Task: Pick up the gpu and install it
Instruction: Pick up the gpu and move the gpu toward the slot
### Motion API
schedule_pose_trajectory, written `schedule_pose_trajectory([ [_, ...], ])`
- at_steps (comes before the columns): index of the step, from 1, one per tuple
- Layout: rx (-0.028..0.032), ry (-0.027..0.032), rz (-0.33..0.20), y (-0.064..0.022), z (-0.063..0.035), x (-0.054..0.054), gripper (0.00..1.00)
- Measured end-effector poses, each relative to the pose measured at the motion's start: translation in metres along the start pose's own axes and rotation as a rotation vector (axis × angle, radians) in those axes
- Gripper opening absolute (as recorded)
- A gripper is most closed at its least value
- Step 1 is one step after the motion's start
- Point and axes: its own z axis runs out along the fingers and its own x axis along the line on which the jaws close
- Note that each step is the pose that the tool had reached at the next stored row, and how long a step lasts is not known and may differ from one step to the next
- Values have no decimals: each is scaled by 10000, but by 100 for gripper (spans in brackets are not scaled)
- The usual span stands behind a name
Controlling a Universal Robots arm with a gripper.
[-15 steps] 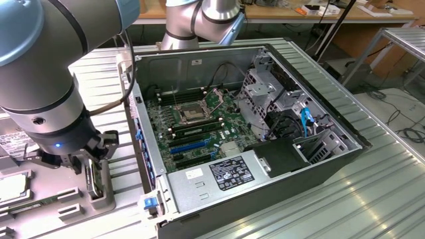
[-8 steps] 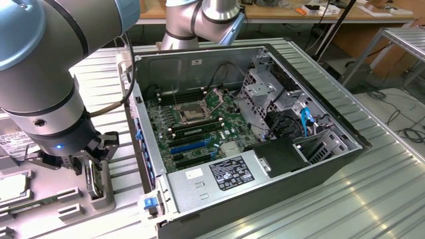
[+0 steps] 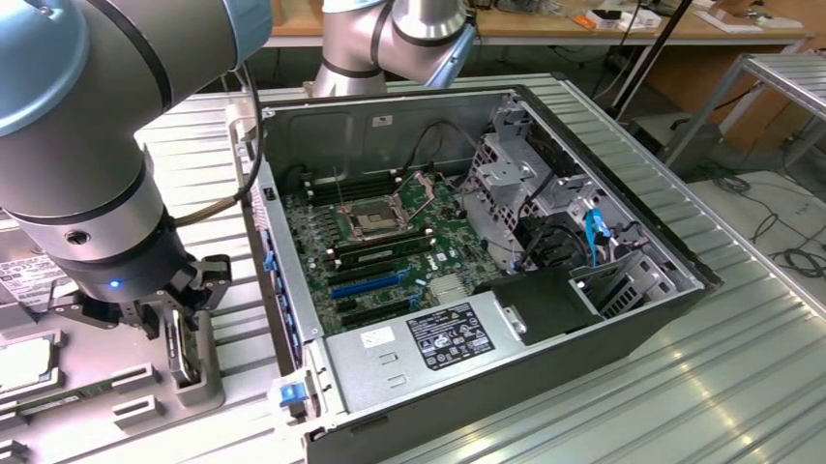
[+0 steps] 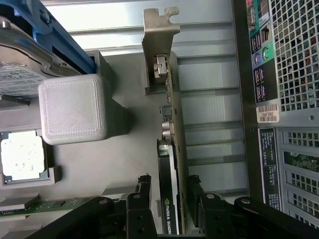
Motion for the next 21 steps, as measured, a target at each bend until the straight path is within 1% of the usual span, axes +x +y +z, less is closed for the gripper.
schedule_pose_trajectory([
  [10, 0, 0, 0, 0, 4, 0, 42],
  [11, 0, 0, 0, 0, 4, 0, 40],
  [13, 0, 1, 0, 0, 4, 0, 28],
  [17, -1, -1, 0, 2, 6, -25, 28],
  [21, -1, 0, 1, 2, 5, -26, 28],
])
